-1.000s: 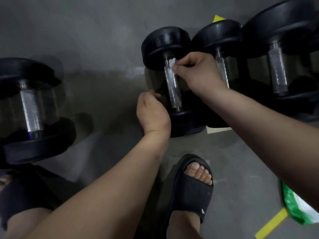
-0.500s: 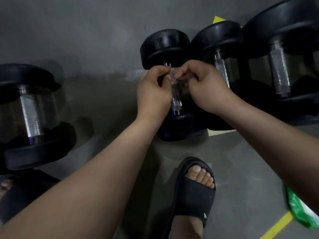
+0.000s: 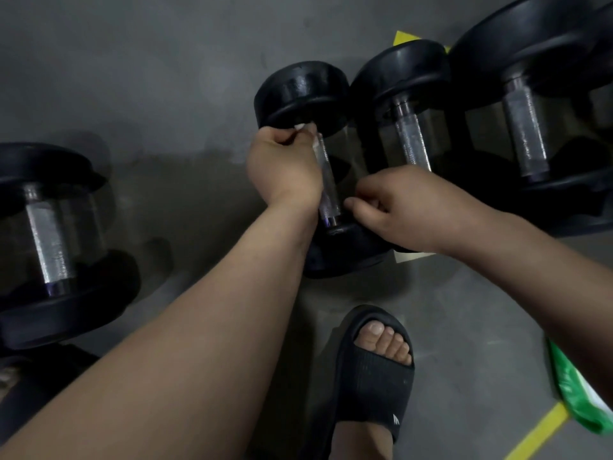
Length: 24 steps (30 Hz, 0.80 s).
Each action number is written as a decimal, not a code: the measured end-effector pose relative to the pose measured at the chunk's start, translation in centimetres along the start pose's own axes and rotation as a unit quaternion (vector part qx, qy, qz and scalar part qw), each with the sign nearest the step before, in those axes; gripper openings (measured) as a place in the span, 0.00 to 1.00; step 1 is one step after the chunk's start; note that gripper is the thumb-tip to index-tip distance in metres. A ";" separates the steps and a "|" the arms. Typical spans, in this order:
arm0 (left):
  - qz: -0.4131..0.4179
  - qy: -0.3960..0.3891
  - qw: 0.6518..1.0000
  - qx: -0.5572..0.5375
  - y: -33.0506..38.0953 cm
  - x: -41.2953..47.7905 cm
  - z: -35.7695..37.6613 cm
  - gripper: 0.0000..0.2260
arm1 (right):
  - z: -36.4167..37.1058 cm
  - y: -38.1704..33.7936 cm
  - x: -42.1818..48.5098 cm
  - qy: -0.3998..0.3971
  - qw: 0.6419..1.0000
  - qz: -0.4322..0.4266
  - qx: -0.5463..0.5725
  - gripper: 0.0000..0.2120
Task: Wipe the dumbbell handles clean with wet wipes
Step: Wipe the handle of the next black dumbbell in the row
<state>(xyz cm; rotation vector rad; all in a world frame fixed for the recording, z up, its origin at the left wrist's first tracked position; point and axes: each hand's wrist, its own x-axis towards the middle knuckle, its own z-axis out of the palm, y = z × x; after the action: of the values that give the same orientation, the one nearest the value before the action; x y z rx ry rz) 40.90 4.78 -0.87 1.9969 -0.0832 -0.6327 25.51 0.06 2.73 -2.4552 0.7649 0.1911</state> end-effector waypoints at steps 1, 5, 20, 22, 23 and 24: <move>-0.008 0.003 1.000 -0.009 0.1 -0.1 0.2 0.08 | 0.1 0.1 0.0 0.003 1.000 -0.002 -0.002 0.18; 0.041 -0.064 0.997 0.023 -0.5 -1.7 0.0 0.01 | 0.5 0.3 -0.1 -0.006 1.000 -0.002 -0.010 0.16; -0.282 -0.101 0.916 -0.266 -0.9 1.7 0.5 0.10 | 0.4 0.1 -0.4 -0.015 0.997 0.038 -0.061 0.15; -0.290 -0.123 0.915 -0.252 -1.1 2.1 0.5 0.11 | 0.4 0.0 -0.4 -0.014 0.997 0.039 -0.062 0.15; -0.283 -0.110 0.922 -0.242 -0.9 1.9 0.6 0.10 | 0.4 -0.1 -0.4 -0.014 0.997 0.039 -0.064 0.14; -0.266 -0.086 0.931 -0.235 -0.6 1.6 0.6 0.07 | 0.4 -0.1 -0.4 -0.013 0.997 0.039 -0.066 0.14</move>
<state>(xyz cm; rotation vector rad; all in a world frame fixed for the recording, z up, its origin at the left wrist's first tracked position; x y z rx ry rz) 41.91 4.12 -2.22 1.4864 0.4805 -1.0621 25.28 0.51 2.53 -2.5420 0.8630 0.3114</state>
